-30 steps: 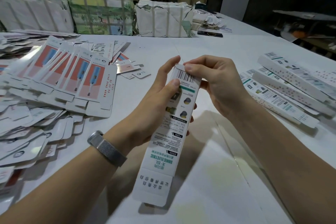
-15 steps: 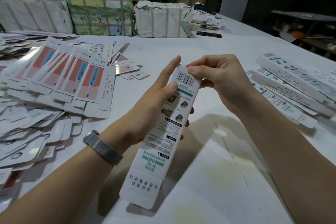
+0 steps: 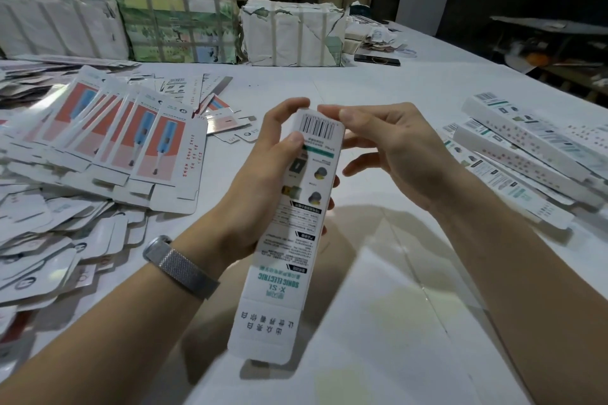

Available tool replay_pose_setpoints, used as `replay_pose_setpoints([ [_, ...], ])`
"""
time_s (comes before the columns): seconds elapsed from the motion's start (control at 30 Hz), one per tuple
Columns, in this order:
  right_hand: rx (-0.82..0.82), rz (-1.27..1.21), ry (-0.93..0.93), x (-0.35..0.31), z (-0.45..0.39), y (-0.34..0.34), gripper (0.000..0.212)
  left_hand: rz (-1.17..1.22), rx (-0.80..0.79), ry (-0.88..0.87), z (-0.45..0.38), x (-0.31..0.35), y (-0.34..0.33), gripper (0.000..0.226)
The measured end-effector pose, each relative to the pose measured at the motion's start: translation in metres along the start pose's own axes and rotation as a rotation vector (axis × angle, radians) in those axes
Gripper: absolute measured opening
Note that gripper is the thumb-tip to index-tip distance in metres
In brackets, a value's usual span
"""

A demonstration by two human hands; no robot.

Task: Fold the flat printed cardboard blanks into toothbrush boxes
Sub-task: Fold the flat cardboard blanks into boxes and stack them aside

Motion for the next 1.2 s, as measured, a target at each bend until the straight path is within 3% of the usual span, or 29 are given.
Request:
replay_pose_setpoints([
  [0.27,0.039,-0.149,0.048,0.001,-0.002,-0.006,0.019,0.026,0.013,-0.011,0.002,0.004,0.002,0.029],
  [0.43,0.027,-0.268,-0.03,0.01,-0.002,-0.011,0.017,0.017,-0.017,0.023,0.001,0.001,-0.002,0.034],
  [0.53,0.088,-0.213,-0.054,0.013,-0.002,-0.004,0.018,0.0,-0.044,0.026,0.001,0.001,-0.006,0.032],
  [0.67,0.136,-0.082,0.115,-0.005,0.001,0.002,0.013,0.046,-0.081,0.021,0.003,0.006,-0.009,0.033],
  [0.87,0.169,-0.142,0.141,-0.007,0.001,0.001,0.015,0.121,-0.124,0.04,0.005,0.004,-0.011,0.035],
  [1.0,0.193,-0.089,0.15,-0.009,0.002,-0.003,0.024,0.126,-0.092,0.039,0.002,0.004,-0.006,0.03],
  [1.2,0.232,-0.005,0.13,-0.006,0.001,-0.003,0.011,0.108,-0.019,0.022,-0.001,0.005,-0.005,0.026],
])
Point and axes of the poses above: each hand's wrist, its own z-axis away from the middle knuckle, its own y-axis out of the back of the hand, x = y × z, the point moved 10 cm from there along -z, towards the middle knuckle, and after that the axes turned 2 degrees about y, right-handed, at the moved point
